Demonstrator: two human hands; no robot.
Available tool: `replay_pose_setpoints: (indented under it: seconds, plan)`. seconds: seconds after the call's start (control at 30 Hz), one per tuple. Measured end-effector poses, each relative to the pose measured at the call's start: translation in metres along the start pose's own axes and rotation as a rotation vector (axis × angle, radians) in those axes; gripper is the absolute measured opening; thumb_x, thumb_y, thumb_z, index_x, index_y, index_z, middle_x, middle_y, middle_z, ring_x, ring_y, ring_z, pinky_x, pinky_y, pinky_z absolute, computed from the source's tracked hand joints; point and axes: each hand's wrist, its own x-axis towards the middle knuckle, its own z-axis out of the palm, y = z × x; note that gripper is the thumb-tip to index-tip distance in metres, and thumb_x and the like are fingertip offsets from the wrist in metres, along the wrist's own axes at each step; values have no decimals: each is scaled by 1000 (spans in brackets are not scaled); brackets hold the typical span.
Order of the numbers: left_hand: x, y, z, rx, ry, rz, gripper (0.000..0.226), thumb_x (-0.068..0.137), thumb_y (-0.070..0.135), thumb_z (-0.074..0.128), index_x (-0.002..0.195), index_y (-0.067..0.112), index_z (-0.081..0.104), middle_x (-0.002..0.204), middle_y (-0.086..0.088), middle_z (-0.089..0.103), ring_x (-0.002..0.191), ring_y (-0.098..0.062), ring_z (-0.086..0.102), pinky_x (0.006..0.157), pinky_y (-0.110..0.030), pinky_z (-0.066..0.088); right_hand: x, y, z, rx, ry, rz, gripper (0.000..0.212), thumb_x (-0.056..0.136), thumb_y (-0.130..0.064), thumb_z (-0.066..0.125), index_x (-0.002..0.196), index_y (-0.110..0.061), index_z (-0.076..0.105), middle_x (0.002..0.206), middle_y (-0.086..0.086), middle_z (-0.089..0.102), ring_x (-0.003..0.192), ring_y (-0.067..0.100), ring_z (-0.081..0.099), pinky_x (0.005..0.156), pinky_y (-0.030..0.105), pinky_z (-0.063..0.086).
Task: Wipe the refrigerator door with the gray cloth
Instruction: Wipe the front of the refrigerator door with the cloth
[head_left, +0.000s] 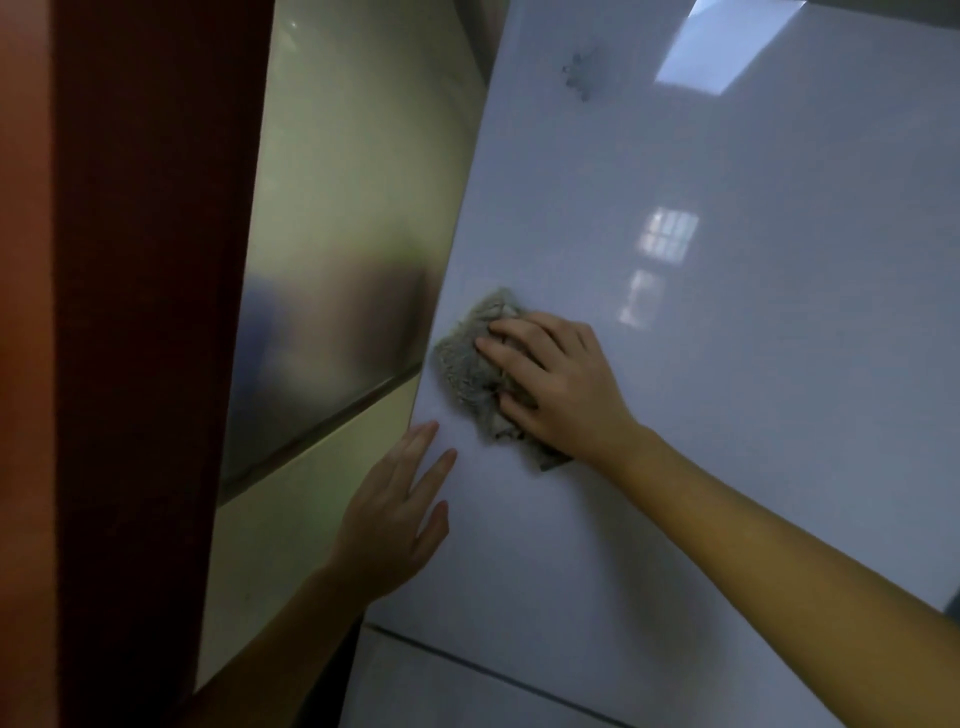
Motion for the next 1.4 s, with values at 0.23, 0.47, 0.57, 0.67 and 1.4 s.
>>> replay_pose_setpoints:
  seconds: [0.23, 0.47, 0.57, 0.67, 1.4]
  plan:
    - [-3, 4, 0, 24, -6, -21, 54, 97, 35, 47, 143, 7, 52, 158, -18, 37, 148, -30, 35, 117, -40, 36, 29, 16, -1, -5, 117, 258, 51, 86, -26, 70, 135, -14, 63, 138, 10, 61, 124, 36, 56, 94, 45, 45]
    - [-14, 2, 2, 39, -41, 22, 52, 97, 33, 48, 142, 8, 55, 156, -21, 40, 146, -34, 38, 116, -40, 38, -35, -25, 8, 50, -50, -41, 46, 90, -25, 65, 135, -15, 64, 137, 8, 63, 126, 29, 54, 93, 41, 44]
    - [-11, 4, -2, 67, -42, 24, 51, 96, 31, 50, 140, 6, 56, 156, -22, 40, 145, -35, 40, 117, -40, 35, -49, -5, -10, 29, -38, -28, 44, 90, -23, 66, 133, -16, 66, 136, 8, 65, 124, 30, 57, 93, 41, 46]
    - [-10, 13, -2, 82, -42, -18, 51, 96, 32, 49, 140, 7, 55, 156, -21, 40, 145, -35, 39, 118, -39, 32, -60, 29, -34, -7, 43, 129, 48, 86, -21, 71, 133, -15, 66, 136, 9, 64, 122, 35, 59, 95, 45, 46]
    - [-47, 23, 19, 131, -70, -120, 54, 98, 36, 45, 146, 11, 49, 161, -17, 32, 150, -31, 32, 119, -37, 25, -161, -31, -5, 67, -10, 46, 44, 89, -20, 69, 133, -16, 66, 135, 7, 65, 124, 29, 59, 93, 43, 45]
